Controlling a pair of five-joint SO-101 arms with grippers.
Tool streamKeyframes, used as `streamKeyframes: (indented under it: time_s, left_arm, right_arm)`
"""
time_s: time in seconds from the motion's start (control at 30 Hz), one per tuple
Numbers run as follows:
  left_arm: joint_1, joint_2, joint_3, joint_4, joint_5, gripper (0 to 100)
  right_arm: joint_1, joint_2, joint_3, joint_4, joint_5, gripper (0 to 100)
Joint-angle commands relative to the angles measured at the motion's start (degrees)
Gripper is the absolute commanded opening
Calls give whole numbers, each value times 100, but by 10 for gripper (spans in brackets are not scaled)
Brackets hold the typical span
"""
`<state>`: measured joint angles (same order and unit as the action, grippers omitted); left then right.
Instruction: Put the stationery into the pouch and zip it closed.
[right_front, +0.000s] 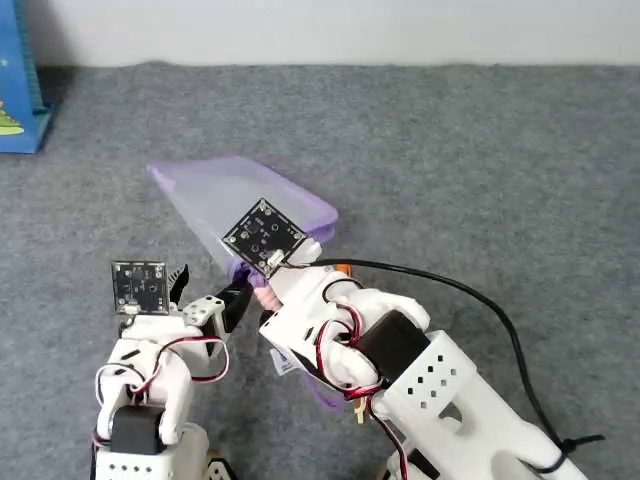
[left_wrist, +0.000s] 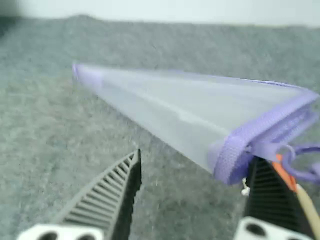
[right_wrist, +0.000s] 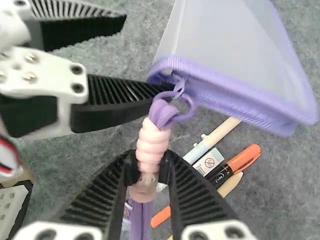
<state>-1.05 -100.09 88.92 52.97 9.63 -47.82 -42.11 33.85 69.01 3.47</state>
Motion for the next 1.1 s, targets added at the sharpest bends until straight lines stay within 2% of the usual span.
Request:
streamKeyframes:
  time_s: [0.0, 0.27, 0.6, 0.93, 1.07]
  left_arm:
    - [-79, -53, -31, -211, 44, 312]
    - [-88, -53, -40, -9, 35, 308]
    - [-70, -53, -40, -9, -484, 110]
    - [-88, -53, -40, -9, -492, 12]
    - [-114, -53, -22, -9, -492, 12]
  right_arm:
    - [-31, -233, -220, 31, 18, 8]
    - [-31, -233, -220, 31, 18, 8]
    - [-31, -233, -158, 40, 18, 8]
    - [-31, -233, -70, 31, 18, 8]
    - [-22, -233, -70, 31, 35, 8]
